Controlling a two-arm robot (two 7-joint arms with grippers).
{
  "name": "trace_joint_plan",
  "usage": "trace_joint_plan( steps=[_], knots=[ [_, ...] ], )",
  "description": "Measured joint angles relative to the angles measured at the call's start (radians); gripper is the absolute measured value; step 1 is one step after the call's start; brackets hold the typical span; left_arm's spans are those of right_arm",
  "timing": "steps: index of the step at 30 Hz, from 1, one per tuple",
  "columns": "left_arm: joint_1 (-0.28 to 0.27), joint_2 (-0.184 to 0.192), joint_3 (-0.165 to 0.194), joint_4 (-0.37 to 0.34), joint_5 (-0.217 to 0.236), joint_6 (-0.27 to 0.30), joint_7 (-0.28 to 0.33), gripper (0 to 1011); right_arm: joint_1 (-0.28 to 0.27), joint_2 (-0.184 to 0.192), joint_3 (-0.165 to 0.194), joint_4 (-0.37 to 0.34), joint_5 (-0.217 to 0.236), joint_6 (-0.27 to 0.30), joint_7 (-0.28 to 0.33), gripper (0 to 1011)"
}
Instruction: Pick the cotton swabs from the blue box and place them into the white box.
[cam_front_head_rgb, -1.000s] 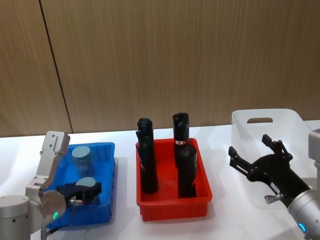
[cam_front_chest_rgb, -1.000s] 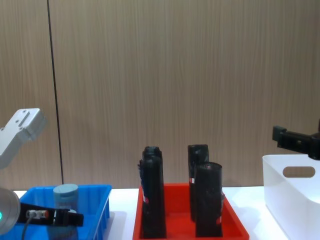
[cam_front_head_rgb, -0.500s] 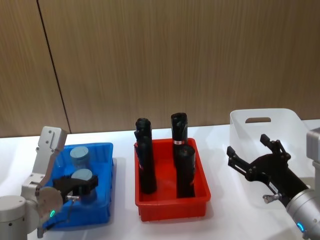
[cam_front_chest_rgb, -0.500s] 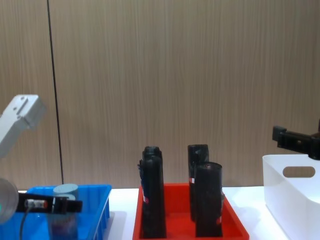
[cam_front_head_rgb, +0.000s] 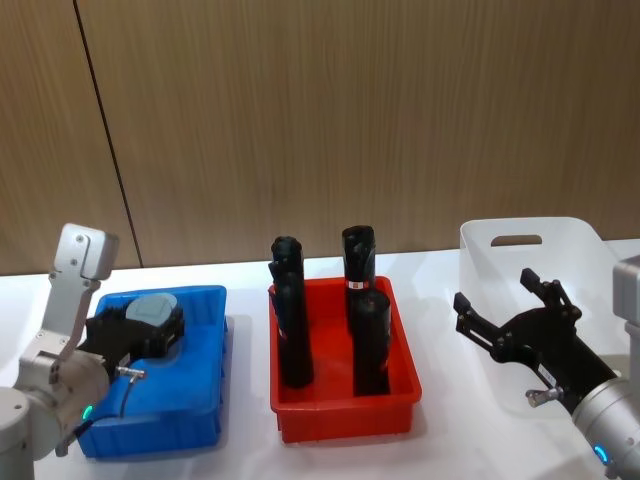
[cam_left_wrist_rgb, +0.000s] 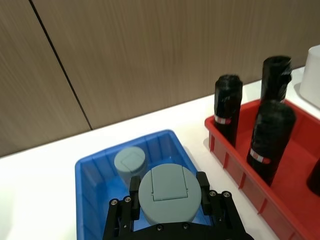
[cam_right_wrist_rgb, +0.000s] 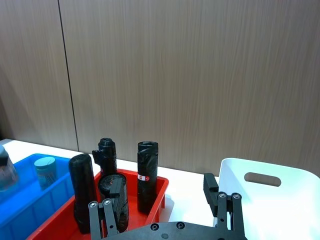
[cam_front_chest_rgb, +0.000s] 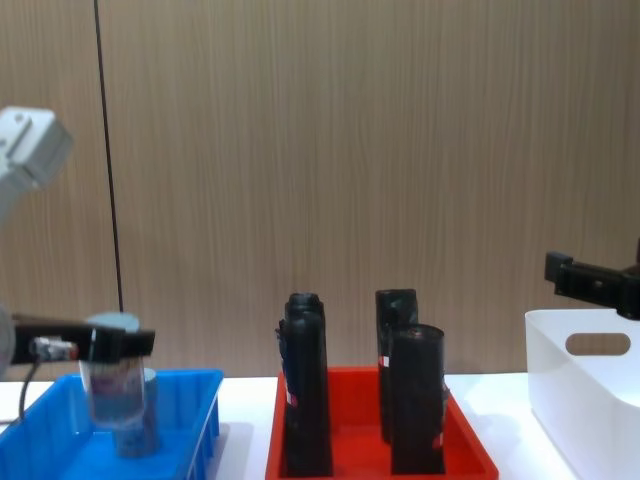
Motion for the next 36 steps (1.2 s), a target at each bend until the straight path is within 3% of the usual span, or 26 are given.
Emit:
trace_joint_plan(
  steps=[14, 36],
  knots=[
    [0.032, 0.051, -0.021, -0.092, 0.014, -0.105, -0.121, 670, 0.000, 0.000, 0.000, 0.000, 0.000, 0.000, 0.000, 1001],
    [0.018, 0.084, -0.032, -0.079, -0.049, -0.243, -0.453, 670, 0.000, 0.000, 0.000, 0.000, 0.000, 0.000, 0.000, 1002]
  ],
)
